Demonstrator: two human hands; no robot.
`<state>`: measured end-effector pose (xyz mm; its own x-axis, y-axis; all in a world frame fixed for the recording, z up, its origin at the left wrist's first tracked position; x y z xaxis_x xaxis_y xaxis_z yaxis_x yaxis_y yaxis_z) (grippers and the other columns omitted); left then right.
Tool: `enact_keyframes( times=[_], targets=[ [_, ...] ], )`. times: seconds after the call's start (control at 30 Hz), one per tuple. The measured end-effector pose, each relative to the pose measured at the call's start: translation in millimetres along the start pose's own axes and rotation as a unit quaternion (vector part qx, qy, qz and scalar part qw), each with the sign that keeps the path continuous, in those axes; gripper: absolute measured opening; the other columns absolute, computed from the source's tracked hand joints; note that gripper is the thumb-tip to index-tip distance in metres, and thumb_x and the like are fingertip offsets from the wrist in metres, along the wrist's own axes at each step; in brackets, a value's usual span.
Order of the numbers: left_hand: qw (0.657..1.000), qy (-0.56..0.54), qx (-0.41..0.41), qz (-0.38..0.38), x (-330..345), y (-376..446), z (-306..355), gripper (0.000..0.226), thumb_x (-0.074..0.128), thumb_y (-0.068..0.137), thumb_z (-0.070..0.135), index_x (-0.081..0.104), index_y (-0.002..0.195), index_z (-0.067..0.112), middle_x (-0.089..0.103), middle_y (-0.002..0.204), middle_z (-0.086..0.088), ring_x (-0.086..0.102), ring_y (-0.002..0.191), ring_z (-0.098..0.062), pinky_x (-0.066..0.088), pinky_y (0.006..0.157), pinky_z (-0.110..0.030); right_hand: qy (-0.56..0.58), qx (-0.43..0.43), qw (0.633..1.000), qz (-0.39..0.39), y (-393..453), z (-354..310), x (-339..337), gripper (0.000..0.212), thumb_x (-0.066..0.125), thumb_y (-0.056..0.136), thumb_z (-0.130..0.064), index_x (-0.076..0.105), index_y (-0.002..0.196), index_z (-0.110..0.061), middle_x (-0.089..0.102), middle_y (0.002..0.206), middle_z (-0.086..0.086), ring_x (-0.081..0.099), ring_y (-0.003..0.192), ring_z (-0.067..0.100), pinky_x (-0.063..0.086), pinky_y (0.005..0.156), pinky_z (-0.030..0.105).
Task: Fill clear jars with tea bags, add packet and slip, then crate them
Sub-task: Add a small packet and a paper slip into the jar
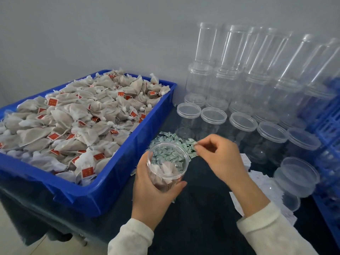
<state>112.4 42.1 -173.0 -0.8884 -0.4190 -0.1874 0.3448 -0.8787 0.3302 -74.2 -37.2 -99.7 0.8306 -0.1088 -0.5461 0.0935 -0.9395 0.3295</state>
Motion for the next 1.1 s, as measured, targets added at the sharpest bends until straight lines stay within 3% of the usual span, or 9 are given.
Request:
enact_keyframes(
  times=[0.13, 0.33, 0.47, 0.6, 0.63, 0.83, 0.93, 1.0, 1.1],
  targets=[
    [1.0, -0.006, 0.0, -0.028, 16.8, -2.8, 7.5, 0.105, 0.093, 0.052, 0.026, 0.036, 0.14, 0.025, 0.043, 0.136, 0.02, 0.041, 0.128, 0.001, 0.041, 0.108, -0.032, 0.016, -0.122, 0.992, -0.003, -25.8, -61.8, -18.8, 0.016, 0.075, 0.079, -0.019, 0.069, 0.074, -0.033, 0.069, 0.081, -0.021, 0.063, 0.068, 0.002, 0.047, 0.06, 0.01],
    [0.995, -0.066, -0.018, -0.079, 48.0, -13.3, 9.3, 0.108, 0.087, 0.05, 0.046, 0.032, 0.142, 0.034, 0.044, 0.139, 0.012, 0.046, 0.129, -0.011, 0.046, 0.103, -0.04, -0.218, -0.164, 0.957, -0.096, -43.6, -70.9, 14.7, 0.007, 0.067, 0.081, -0.018, 0.07, 0.074, -0.02, 0.066, 0.075, -0.008, 0.054, 0.075, 0.009, 0.043, 0.07, 0.026],
    [0.994, -0.064, 0.009, -0.083, 58.6, -19.7, 16.4, 0.096, 0.085, 0.048, 0.05, 0.032, 0.127, 0.062, 0.045, 0.131, 0.025, 0.049, 0.124, -0.003, 0.048, 0.097, -0.028, -0.285, -0.111, 0.937, -0.169, -39.7, -56.3, 20.1, 0.01, 0.06, 0.086, -0.026, 0.069, 0.081, -0.027, 0.066, 0.087, -0.008, 0.056, 0.083, 0.012, 0.044, 0.071, 0.027],
    [0.994, -0.054, 0.035, -0.084, 63.9, -24.0, 23.9, 0.094, 0.083, 0.048, 0.05, 0.028, 0.122, 0.071, 0.042, 0.123, 0.04, 0.047, 0.12, 0.008, 0.045, 0.09, -0.011, -0.312, -0.092, 0.906, -0.27, -45.8, -45.3, 31.2, 0.016, 0.057, 0.089, -0.026, 0.072, 0.092, -0.029, 0.065, 0.096, -0.005, 0.059, 0.09, 0.019, 0.05, 0.077, 0.034],
    [0.995, -0.046, 0.043, -0.083, 64.7, -25.0, 26.2, 0.094, 0.082, 0.049, 0.052, 0.027, 0.123, 0.071, 0.041, 0.123, 0.041, 0.045, 0.119, 0.01, 0.042, 0.09, -0.007, -0.312, -0.086, 0.902, -0.285, -47.4, -42.0, 31.9, 0.018, 0.056, 0.089, -0.025, 0.072, 0.095, -0.03, 0.064, 0.096, -0.005, 0.058, 0.091, 0.02, 0.051, 0.079, 0.037],
    [0.991, -0.061, 0.02, -0.117, 81.0, -30.8, 23.4, 0.097, 0.084, 0.049, 0.049, 0.03, 0.129, 0.059, 0.049, 0.131, 0.02, 0.051, 0.123, -0.006, 0.046, 0.099, -0.03, -0.269, -0.054, 0.903, -0.331, -55.7, -25.3, 22.0, 0.02, 0.055, 0.092, -0.024, 0.073, 0.099, -0.028, 0.066, 0.095, -0.005, 0.058, 0.089, 0.016, 0.049, 0.082, 0.038],
    [0.986, -0.08, 0.02, -0.145, 93.1, -33.6, 22.8, 0.102, 0.088, 0.051, 0.039, 0.035, 0.138, 0.036, 0.057, 0.129, 0.0, 0.056, 0.121, -0.02, 0.048, 0.098, -0.041, -0.26, -0.057, 0.897, -0.353, -60.4, -19.6, 15.8, 0.024, 0.053, 0.094, -0.022, 0.072, 0.107, -0.031, 0.067, 0.1, -0.008, 0.058, 0.09, 0.011, 0.049, 0.084, 0.034],
    [0.986, -0.084, 0.026, -0.144, 95.7, -34.3, 22.9, 0.099, 0.092, 0.051, 0.028, 0.039, 0.133, 0.044, 0.058, 0.125, 0.011, 0.057, 0.117, -0.012, 0.051, 0.092, -0.027, -0.22, -0.052, 0.919, -0.324, -53.8, -17.9, -1.1, 0.026, 0.055, 0.094, -0.022, 0.072, 0.111, -0.033, 0.07, 0.103, -0.015, 0.06, 0.091, -0.002, 0.047, 0.082, 0.017],
    [0.988, -0.063, 0.043, -0.137, 96.0, -35.2, 20.8, 0.099, 0.095, 0.048, 0.017, 0.041, 0.125, 0.049, 0.052, 0.12, 0.032, 0.051, 0.115, 0.007, 0.041, 0.084, -0.002, -0.141, -0.012, 0.979, -0.144, -19.8, 1.9, -61.9, 0.02, 0.064, 0.091, -0.022, 0.073, 0.101, -0.036, 0.064, 0.086, -0.033, 0.059, 0.084, -0.016, 0.041, 0.072, 0.0]
  ],
)
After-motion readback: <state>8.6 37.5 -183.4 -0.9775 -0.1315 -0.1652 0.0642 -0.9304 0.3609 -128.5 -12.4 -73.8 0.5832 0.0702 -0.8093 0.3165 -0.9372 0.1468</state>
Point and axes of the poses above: each hand's wrist, its own y-axis towards the middle knuckle, its own x-axis out of the palm, z = x × y, the point moved 10 cm from there along y, towards the middle knuckle
